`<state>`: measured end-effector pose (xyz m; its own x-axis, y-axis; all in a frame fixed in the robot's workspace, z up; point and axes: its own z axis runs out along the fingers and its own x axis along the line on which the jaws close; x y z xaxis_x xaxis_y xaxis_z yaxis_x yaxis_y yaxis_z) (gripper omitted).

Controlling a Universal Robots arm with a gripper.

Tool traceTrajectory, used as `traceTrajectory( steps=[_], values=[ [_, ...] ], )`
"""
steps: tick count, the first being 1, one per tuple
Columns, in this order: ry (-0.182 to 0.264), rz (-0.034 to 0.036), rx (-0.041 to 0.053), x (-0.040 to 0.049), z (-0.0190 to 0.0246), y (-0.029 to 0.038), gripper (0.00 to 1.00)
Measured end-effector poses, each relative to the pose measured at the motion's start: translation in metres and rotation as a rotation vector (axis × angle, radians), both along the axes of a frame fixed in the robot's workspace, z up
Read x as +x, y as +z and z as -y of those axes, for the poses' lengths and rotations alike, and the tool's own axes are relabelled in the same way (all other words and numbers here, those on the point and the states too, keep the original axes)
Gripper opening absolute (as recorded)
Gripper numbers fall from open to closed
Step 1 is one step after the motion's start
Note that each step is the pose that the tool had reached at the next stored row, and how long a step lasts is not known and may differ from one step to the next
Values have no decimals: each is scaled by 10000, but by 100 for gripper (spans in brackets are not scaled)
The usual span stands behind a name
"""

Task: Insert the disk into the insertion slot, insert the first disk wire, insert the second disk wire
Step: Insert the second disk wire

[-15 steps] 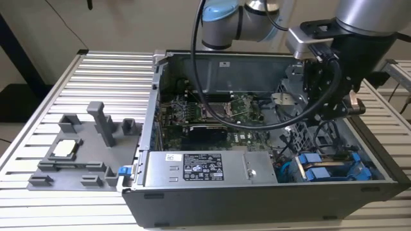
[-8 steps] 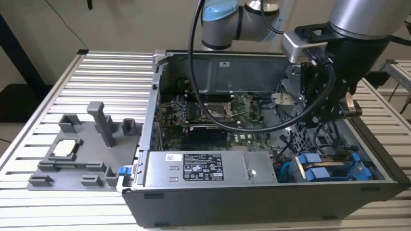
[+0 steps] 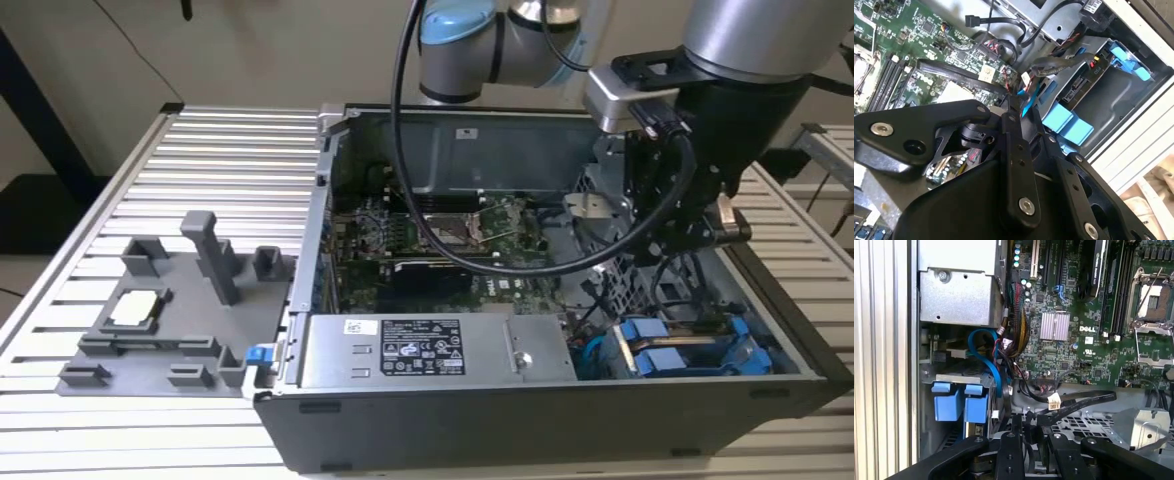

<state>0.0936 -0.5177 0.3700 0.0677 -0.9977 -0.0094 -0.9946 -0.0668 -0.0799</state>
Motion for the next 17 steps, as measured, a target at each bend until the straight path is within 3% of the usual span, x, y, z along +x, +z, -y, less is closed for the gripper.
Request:
traceTrajectory(
  steps=[2, 5, 13, 17],
  values=[
    [0, 1, 0, 0, 0, 0, 18],
    [0, 1, 0, 0, 0, 0, 16],
    [0, 4, 1, 0, 0, 0, 16],
    [0, 1, 38, 15, 31, 0, 16]
  ],
)
